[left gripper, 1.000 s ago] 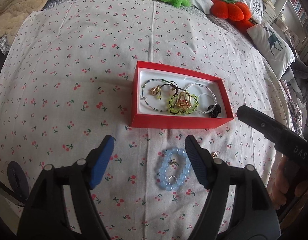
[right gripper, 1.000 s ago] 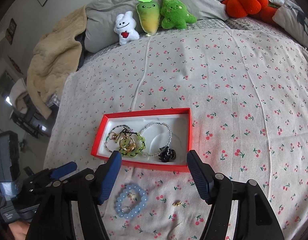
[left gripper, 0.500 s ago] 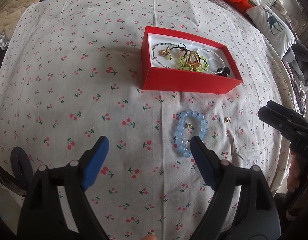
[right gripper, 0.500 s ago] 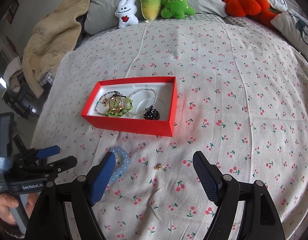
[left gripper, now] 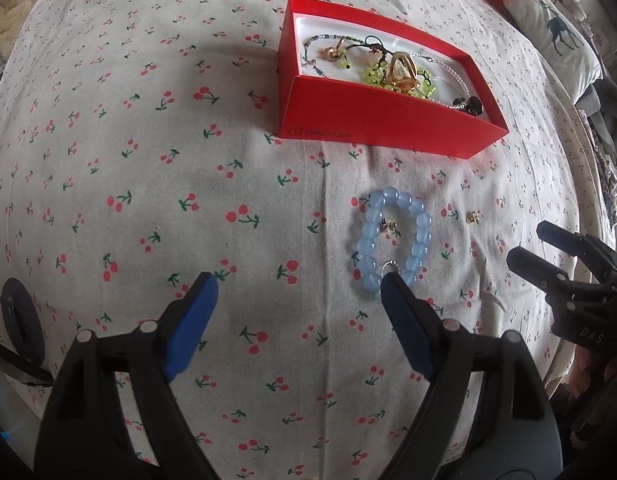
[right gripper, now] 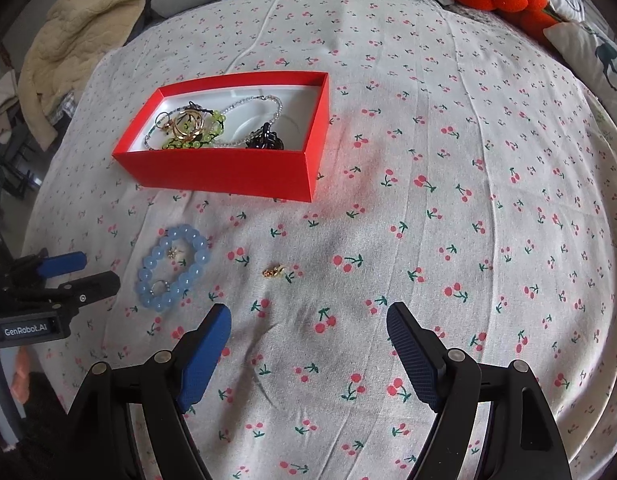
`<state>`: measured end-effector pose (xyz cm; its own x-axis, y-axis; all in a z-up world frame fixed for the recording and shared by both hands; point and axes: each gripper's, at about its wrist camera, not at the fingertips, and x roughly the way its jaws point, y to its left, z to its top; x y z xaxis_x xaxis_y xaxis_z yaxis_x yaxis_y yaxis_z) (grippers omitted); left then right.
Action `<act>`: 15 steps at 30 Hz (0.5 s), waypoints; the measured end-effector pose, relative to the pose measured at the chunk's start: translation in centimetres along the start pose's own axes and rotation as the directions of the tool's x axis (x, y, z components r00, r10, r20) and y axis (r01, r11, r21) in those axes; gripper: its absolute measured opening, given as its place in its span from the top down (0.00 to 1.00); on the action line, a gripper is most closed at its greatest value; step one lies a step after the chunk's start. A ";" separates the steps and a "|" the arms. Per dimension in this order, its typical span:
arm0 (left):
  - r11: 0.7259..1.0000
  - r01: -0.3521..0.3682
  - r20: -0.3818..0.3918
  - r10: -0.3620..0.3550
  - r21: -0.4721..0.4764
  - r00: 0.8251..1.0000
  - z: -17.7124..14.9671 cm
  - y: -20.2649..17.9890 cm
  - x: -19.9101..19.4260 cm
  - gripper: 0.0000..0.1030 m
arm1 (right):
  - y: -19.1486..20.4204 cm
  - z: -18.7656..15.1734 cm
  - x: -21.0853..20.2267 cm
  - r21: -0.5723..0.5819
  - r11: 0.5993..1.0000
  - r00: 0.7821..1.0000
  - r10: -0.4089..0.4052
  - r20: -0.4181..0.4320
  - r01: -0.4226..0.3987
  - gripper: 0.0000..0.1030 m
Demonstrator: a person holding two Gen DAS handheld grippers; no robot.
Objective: Organize jewelry
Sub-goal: 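Close the left tool on the light-blue bead bracelet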
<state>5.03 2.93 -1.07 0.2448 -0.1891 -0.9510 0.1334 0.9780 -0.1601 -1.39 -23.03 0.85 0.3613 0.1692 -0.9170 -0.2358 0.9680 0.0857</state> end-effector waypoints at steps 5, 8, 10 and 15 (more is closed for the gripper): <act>0.999 0.000 0.030 -0.001 0.032 1.000 0.8 -1.3 0.6 0.27 | -0.2 0.0 0.5 0.015 1.000 1.000 0.009 -0.024 -0.009 0.21; 0.999 0.000 0.023 -0.001 0.048 1.000 1.0 -2.1 1.2 0.48 | -0.3 0.0 0.5 0.019 1.000 1.000 0.011 -0.028 -0.010 0.21; 0.999 0.005 0.008 -0.005 0.047 1.000 1.2 -2.4 1.8 0.55 | -0.4 0.0 0.5 0.022 1.000 1.000 0.010 -0.029 -0.009 0.21; 0.999 0.023 0.015 -0.024 0.035 1.000 1.5 -2.6 2.0 0.68 | -0.6 -0.1 0.7 0.034 0.999 0.999 0.019 -0.040 -0.018 0.21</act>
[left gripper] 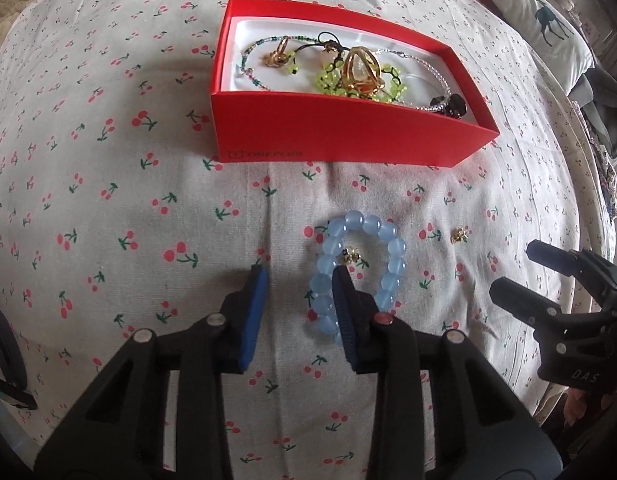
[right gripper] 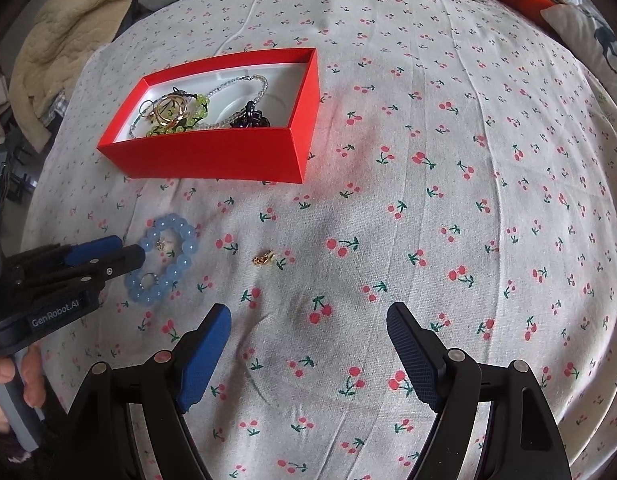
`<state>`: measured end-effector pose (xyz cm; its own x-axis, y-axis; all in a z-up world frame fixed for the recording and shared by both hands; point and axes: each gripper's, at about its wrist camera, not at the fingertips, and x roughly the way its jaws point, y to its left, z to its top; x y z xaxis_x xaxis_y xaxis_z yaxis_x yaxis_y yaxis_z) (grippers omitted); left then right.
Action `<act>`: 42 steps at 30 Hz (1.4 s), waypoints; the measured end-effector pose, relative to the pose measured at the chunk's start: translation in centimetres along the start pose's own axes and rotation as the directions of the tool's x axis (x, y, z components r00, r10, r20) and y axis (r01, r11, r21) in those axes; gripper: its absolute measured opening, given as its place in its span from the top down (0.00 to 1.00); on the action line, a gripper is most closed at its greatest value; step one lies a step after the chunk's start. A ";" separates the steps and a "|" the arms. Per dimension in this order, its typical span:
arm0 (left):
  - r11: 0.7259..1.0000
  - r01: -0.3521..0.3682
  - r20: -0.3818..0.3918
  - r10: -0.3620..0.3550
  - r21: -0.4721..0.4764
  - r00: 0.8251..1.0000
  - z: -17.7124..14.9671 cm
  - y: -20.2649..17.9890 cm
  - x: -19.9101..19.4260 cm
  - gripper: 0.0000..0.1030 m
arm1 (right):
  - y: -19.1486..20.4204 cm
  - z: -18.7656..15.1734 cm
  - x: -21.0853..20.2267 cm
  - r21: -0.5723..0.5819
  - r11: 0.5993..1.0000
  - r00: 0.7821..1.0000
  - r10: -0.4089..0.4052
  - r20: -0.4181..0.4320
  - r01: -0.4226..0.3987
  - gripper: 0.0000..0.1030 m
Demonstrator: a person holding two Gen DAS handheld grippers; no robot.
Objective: Organize jewelry
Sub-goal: 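Close the left tool on the light-blue bead bracelet, then lift the blue bracelet with the left tool while the right tool moves toward the silver ring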
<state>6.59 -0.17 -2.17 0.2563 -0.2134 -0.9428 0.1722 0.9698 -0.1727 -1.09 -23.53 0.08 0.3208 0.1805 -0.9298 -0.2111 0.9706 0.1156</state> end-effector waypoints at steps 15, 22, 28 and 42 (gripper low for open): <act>0.998 0.051 0.075 -0.053 0.028 0.996 -0.4 -1.7 -1.7 0.87 | 1.7 0.2 0.7 0.001 0.999 0.999 0.037 -0.013 -0.037 0.21; 0.992 0.117 0.160 -0.124 0.052 0.979 -0.7 -1.8 -5.3 0.87 | 1.8 0.3 1.0 0.003 0.999 0.999 0.046 -0.011 -0.046 0.21; 0.988 0.136 0.218 -0.149 0.075 0.965 -1.5 -1.6 -7.7 0.87 | 2.6 0.2 1.0 -0.019 0.998 0.998 0.056 0.008 -0.056 0.21; 0.999 0.050 0.218 -0.047 -0.008 0.975 -2.2 2.6 -7.7 0.87 | 9.1 -1.0 3.6 -0.205 0.979 1.000 0.002 -0.015 -0.005 0.21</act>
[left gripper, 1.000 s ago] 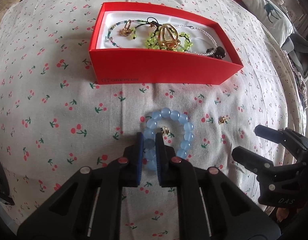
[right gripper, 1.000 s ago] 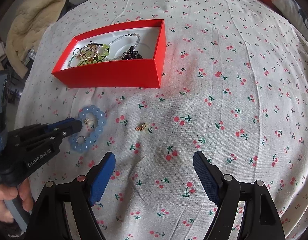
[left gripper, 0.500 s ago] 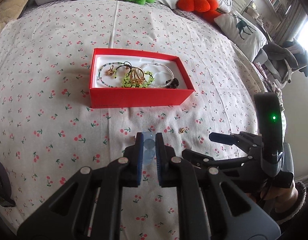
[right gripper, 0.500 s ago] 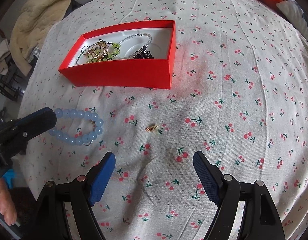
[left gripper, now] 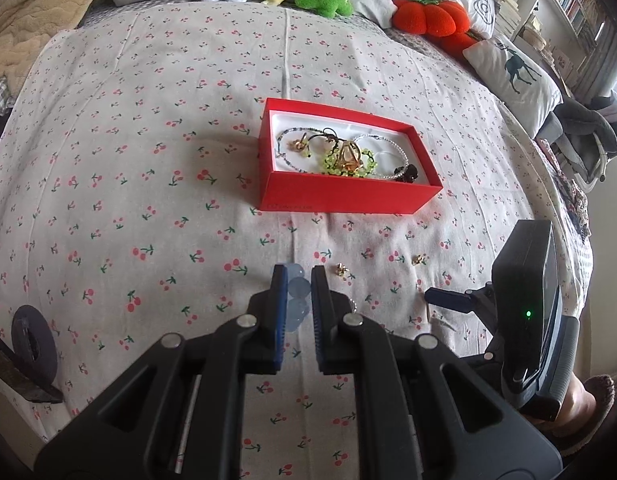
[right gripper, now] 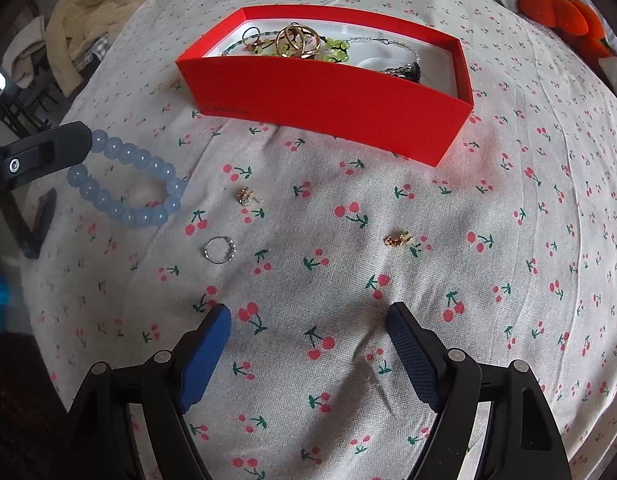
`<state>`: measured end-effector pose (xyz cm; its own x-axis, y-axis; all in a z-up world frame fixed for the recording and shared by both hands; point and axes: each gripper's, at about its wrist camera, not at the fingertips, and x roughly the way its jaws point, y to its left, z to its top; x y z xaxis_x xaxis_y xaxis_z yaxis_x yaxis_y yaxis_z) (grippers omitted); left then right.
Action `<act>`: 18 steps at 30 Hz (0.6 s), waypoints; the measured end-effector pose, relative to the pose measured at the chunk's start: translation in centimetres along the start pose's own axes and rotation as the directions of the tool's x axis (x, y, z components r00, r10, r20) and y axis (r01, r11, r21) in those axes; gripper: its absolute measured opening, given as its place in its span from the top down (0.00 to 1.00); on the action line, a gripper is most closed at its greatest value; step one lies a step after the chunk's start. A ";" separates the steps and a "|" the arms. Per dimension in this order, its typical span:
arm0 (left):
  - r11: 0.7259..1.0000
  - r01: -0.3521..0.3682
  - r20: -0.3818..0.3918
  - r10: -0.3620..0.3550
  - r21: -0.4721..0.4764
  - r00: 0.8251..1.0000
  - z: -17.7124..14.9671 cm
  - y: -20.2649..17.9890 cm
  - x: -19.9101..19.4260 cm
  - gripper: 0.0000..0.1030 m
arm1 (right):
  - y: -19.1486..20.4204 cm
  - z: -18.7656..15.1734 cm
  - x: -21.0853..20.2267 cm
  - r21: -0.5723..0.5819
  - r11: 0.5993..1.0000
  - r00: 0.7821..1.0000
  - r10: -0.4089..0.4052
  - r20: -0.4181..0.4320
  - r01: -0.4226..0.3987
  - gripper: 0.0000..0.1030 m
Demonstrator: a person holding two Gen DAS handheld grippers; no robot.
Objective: Organize jewelry
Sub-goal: 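Lift the blue bracelet with the left tool while the right tool moves toward the silver ring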
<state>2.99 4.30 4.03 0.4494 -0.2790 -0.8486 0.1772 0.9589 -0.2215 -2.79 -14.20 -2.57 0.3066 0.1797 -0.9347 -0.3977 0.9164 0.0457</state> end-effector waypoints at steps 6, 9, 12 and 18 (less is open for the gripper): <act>1.000 -0.001 -0.001 0.001 -0.004 1.000 -0.4 0.8 -0.2 0.87 | 2.2 0.7 0.6 -0.025 1.000 1.000 -0.006 0.024 0.006 0.21; 1.000 -0.001 -0.004 0.001 -0.012 1.000 -0.4 1.2 -0.2 0.87 | 2.7 1.1 0.9 -0.025 1.000 0.999 -0.004 0.043 0.005 0.21; 1.000 0.001 -0.009 -0.001 -0.028 1.000 -0.2 1.7 -0.1 0.87 | 2.7 1.2 0.8 -0.026 1.000 0.998 -0.005 0.063 0.006 0.21; 0.999 0.006 -0.020 -0.007 -0.046 1.000 -0.2 2.2 0.2 0.87 | 4.0 1.9 0.9 -0.034 0.999 0.996 -0.010 0.086 0.013 0.38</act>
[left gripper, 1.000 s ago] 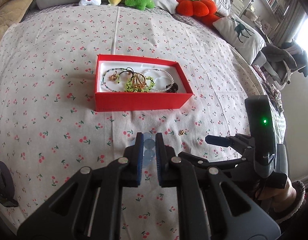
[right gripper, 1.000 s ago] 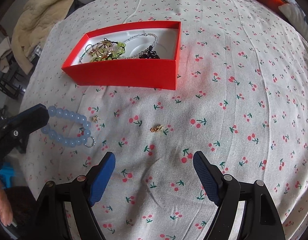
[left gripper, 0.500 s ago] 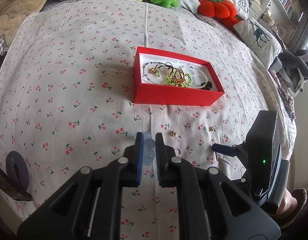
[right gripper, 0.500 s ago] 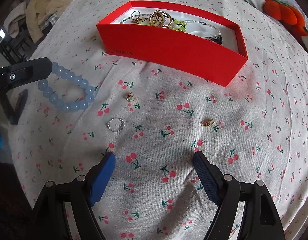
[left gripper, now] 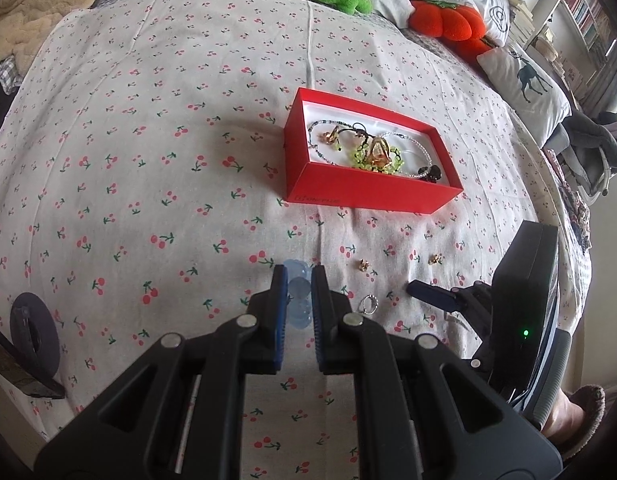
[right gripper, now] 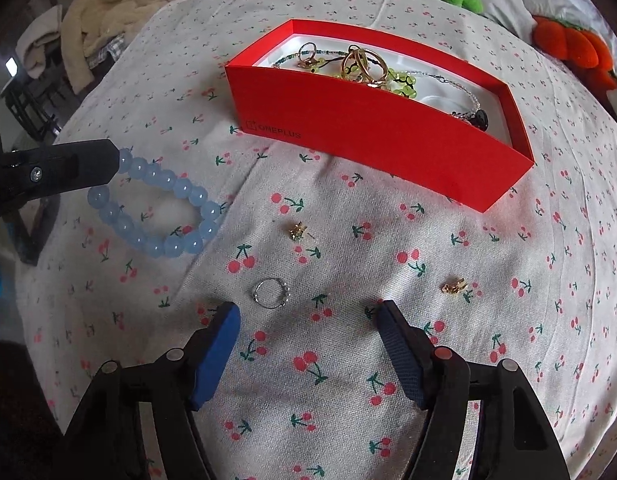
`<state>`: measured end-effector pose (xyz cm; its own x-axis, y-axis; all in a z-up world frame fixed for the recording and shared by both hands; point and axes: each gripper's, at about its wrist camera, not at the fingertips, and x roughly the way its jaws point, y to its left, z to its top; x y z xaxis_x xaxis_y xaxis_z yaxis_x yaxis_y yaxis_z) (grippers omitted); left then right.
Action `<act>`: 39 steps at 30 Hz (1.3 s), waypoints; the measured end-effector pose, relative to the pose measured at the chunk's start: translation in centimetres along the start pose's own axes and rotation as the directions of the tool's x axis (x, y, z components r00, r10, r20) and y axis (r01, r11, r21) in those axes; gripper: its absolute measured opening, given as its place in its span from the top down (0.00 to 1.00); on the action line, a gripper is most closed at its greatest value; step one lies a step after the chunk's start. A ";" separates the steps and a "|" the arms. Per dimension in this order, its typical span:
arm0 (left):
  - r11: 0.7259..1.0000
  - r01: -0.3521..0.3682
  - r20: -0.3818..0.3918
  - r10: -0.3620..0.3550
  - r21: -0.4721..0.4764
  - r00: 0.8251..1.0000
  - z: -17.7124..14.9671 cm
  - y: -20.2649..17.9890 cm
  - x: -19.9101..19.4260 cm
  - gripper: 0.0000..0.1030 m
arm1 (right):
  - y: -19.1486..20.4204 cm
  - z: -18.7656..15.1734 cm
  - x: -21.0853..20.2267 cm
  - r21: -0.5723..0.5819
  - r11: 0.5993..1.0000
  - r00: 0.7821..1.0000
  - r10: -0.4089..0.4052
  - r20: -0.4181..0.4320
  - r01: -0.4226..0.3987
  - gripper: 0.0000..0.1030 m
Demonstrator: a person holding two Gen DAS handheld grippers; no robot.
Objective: Organize jewelry
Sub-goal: 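Lift the blue bracelet with the left tool while the right tool moves toward the silver ring, then grasp the small silver ring with the right tool while the left tool holds the blue bracelet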
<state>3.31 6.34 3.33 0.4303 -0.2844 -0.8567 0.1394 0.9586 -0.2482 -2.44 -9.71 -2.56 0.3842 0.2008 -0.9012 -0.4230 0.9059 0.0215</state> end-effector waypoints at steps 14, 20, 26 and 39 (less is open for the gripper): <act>1.000 -0.007 -0.012 0.007 0.003 1.000 -0.2 -0.1 0.4 0.87 | -0.3 0.1 -1.1 -0.020 0.998 0.998 0.063 0.021 -0.063 0.96; 1.000 -0.004 -0.009 0.004 -0.005 1.000 -0.2 0.0 0.3 0.87 | -2.4 0.3 -2.3 0.059 0.990 0.991 0.127 0.045 -0.129 0.95; 1.000 0.002 -0.006 -0.002 -0.011 1.000 0.0 0.1 0.2 0.87 | -2.4 0.1 -2.5 0.093 0.990 0.993 0.099 0.065 -0.105 0.39; 1.000 -0.004 -0.012 0.004 -0.011 1.000 -0.1 0.1 0.3 0.87 | 0.1 0.5 -0.2 0.038 0.997 0.997 0.072 0.036 -0.073 0.58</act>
<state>3.36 6.38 3.03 0.4202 -0.2802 -0.8631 0.1274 0.9599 -0.2496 -2.12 -9.50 -2.16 0.3825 0.2785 -0.8810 -0.4184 0.9023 0.1036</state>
